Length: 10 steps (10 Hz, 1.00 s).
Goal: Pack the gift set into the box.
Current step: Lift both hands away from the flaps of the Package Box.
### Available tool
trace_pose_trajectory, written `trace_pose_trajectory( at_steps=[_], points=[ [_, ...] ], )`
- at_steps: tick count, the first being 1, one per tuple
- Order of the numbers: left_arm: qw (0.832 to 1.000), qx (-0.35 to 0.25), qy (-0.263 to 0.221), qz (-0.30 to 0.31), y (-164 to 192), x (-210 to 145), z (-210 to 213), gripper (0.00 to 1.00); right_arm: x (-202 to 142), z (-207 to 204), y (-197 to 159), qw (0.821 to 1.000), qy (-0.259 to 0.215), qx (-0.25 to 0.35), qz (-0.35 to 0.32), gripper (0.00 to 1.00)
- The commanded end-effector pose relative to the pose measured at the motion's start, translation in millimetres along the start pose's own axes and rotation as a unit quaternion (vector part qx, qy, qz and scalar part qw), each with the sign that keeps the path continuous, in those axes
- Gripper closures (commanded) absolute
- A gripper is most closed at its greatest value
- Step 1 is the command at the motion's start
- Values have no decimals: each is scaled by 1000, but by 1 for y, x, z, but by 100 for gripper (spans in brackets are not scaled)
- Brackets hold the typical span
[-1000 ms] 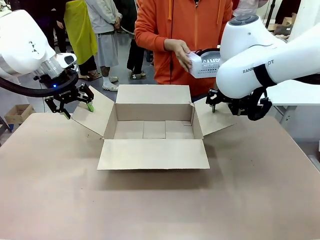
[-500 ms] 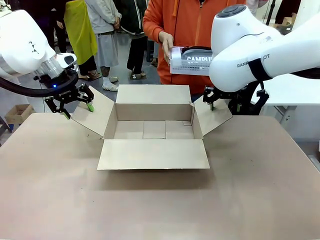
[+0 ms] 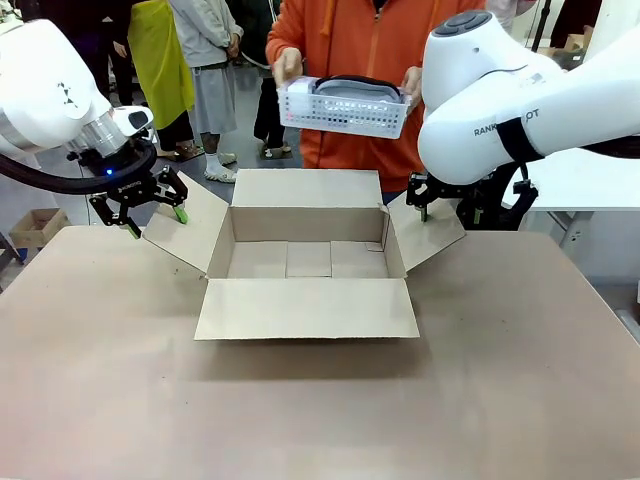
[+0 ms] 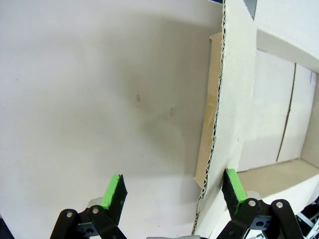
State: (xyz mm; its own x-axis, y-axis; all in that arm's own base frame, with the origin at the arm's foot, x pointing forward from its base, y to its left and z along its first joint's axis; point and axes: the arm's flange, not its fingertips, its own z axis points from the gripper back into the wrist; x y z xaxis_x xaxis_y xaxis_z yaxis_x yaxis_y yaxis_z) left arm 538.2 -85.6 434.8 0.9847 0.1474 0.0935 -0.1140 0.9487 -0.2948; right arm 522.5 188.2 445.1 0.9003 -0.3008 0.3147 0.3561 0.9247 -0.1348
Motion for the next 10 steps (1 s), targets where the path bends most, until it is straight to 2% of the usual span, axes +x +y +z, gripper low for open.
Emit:
trace_pose_trajectory(
  at_steps=[1, 10],
  points=[
    [1000, 7, 0, 4, -2, 1, 2, 0, 3, 1, 1, 1000, -6, -7, -4, 0],
    [1000, 7, 0, 4, -2, 1, 2, 0, 3, 1, 1, 1000, -6, -7, -4, 0]
  ],
)
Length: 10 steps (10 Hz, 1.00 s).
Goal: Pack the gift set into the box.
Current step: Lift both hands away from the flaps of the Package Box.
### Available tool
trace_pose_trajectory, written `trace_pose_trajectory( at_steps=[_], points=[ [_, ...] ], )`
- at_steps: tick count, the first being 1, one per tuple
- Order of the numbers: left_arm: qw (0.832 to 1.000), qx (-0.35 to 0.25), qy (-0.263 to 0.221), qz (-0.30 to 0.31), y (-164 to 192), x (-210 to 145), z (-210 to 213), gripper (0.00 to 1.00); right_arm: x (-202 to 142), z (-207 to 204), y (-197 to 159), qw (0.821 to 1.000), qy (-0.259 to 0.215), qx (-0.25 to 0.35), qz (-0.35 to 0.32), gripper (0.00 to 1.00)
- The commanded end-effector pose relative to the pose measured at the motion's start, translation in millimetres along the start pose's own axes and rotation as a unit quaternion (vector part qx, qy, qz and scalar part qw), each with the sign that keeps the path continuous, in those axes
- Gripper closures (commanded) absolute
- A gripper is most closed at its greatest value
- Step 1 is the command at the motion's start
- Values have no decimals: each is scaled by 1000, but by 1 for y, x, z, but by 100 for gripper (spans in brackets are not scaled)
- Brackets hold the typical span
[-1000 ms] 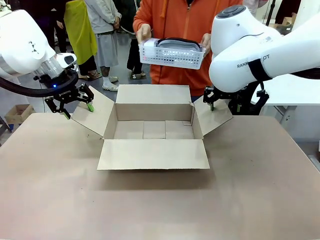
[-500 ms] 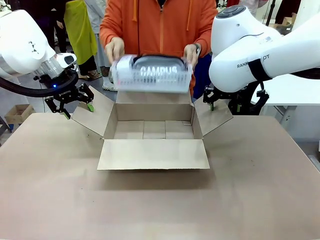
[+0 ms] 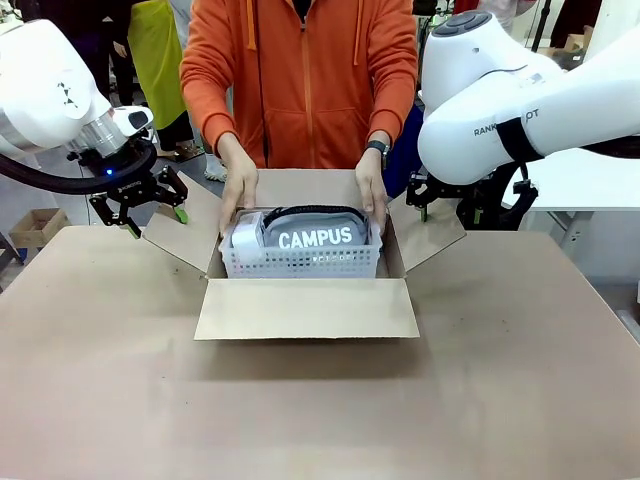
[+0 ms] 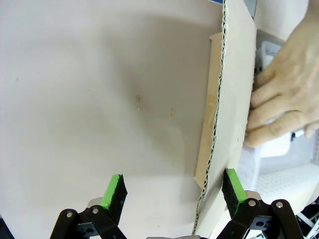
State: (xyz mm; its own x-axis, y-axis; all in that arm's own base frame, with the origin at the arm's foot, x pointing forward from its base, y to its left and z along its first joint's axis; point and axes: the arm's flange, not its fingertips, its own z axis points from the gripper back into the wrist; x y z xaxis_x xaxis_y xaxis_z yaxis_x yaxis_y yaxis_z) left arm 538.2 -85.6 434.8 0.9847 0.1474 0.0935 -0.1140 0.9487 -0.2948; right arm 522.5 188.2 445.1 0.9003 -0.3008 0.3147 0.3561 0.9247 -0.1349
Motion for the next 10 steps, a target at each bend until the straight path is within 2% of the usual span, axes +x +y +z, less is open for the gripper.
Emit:
trace_pose_trajectory(
  at_steps=[1, 10],
  points=[
    [1000, 7, 0, 4, -2, 1, 2, 0, 3, 1, 1, 1000, -6, -7, -4, 0],
    [1000, 0, 0, 0, 0, 0, 0, 0, 0, 0, 0, 1000, 0, 0, 0, 0]
  ],
)
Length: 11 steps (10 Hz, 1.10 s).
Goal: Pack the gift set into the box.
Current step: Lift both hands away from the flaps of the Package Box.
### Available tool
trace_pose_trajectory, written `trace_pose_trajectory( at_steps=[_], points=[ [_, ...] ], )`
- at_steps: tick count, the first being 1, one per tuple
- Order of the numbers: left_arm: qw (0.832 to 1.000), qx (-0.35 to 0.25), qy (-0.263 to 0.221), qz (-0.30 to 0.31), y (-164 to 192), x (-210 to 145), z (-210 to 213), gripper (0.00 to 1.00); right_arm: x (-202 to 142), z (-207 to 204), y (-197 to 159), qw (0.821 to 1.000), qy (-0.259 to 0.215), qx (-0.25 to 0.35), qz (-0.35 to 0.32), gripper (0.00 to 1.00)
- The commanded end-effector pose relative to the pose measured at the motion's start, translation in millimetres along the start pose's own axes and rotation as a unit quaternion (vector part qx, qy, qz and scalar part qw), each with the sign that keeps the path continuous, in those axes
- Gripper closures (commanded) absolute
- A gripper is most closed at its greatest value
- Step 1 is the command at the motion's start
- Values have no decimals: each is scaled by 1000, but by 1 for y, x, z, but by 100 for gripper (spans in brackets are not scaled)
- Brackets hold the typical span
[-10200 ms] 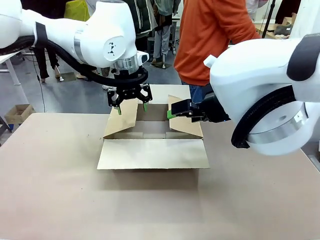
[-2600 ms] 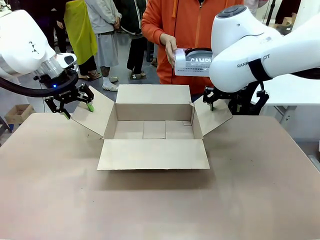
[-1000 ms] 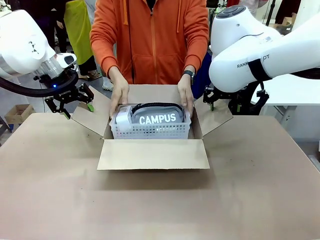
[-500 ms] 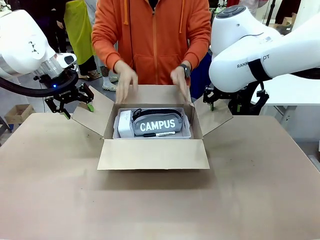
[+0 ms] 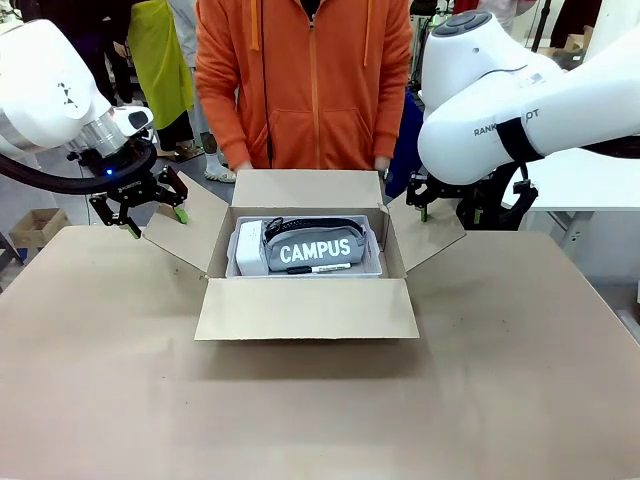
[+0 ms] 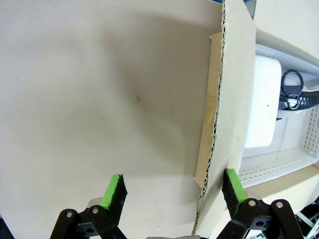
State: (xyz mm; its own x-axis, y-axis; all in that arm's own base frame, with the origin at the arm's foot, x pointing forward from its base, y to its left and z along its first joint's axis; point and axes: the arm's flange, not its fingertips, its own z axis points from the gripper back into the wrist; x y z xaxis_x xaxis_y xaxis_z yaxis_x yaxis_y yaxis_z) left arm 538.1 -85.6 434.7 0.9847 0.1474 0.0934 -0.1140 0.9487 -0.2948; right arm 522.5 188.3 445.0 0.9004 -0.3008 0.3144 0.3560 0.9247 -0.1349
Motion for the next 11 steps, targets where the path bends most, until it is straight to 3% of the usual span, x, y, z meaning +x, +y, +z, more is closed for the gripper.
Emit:
trace_pose_trajectory(
  at_steps=[1, 2, 3, 4, 5, 7, 8, 9, 10, 11],
  points=[
    [994, -96, 42, -41, 1, -11, 35, 0, 6, 22, -17, 996, 19, 81, 19, 0],
    [968, -231, 69, -69, 18, -26, 85, 0, 13, 44, -47, 984, 37, 171, 19, 0],
    [928, -350, 100, -83, 56, -40, 134, 0, 20, 63, -102, 963, 65, 259, 28, 0],
    [902, -406, 119, -87, 81, -45, 155, 0, 25, 69, -136, 945, 83, 316, 22, 0],
    [882, -458, 100, -51, 109, -47, 168, 0, 27, 70, -177, 915, 107, 389, 3, 0],
    [807, -584, 71, 49, 179, -43, 162, 0, 27, 47, -255, 861, 117, 489, -74, 0],
    [762, -636, 50, 110, 215, -40, 143, 0, 23, 27, -285, 838, 117, 518, -123, 0],
    [731, -662, 47, 159, 247, -34, 113, 0, 17, 3, -308, 814, 130, 539, -170, 0],
    [725, -665, 55, 172, 262, -29, 89, 0, 15, -15, -320, 789, 135, 559, -216, 0],
    [761, -612, 92, 194, 259, -20, 79, 0, 18, -24, -306, 823, 120, 495, -251, 0]
  ],
)
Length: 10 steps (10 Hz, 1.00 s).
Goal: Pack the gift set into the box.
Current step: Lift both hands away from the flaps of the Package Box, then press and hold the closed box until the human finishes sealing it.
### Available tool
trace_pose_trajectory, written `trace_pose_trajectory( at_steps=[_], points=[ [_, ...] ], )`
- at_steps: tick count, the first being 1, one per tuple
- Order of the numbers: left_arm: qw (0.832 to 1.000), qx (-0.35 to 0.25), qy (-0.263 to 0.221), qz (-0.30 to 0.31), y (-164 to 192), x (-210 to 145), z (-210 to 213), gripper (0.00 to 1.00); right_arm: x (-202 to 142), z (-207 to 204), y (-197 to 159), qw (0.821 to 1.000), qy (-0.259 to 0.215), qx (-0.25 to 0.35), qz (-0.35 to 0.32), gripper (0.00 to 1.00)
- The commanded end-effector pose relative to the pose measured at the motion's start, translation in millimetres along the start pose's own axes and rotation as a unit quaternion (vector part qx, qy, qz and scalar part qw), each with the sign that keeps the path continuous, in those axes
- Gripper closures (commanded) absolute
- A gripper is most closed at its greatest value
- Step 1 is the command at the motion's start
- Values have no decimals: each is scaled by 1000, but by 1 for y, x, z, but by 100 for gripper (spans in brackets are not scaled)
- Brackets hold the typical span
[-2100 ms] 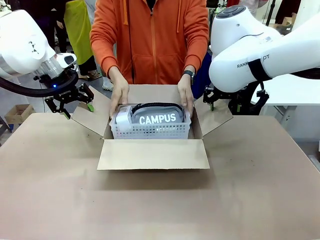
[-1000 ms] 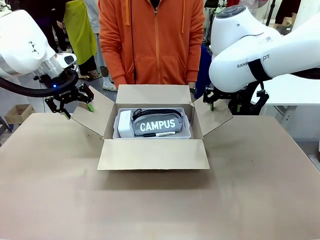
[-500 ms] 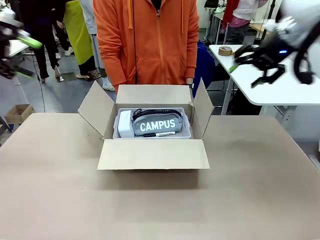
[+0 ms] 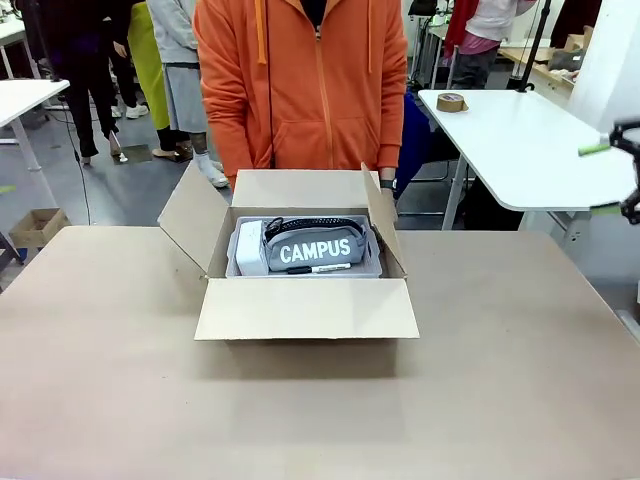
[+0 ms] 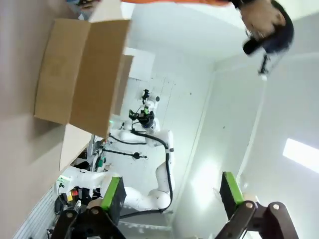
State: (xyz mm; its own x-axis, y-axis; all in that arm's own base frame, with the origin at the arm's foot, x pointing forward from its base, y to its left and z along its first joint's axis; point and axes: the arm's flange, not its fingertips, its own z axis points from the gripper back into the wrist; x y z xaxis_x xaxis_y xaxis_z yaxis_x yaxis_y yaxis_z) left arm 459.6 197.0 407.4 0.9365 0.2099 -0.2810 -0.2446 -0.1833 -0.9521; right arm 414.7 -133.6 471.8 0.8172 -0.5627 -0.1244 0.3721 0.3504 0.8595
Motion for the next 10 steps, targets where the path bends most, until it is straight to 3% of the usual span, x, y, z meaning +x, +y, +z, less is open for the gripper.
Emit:
trace_pose_trajectory(
  at_steps=[1, 10],
  points=[
    [999, 7, 16, -39, -29, -23, -3, 0, -14, 3, 25, 999, 20, 6, 38, 0],
    [999, 7, 16, -39, -29, -23, -3, 0, -14, 3, 25, 999, 20, 6, 38, 0]
  ],
)
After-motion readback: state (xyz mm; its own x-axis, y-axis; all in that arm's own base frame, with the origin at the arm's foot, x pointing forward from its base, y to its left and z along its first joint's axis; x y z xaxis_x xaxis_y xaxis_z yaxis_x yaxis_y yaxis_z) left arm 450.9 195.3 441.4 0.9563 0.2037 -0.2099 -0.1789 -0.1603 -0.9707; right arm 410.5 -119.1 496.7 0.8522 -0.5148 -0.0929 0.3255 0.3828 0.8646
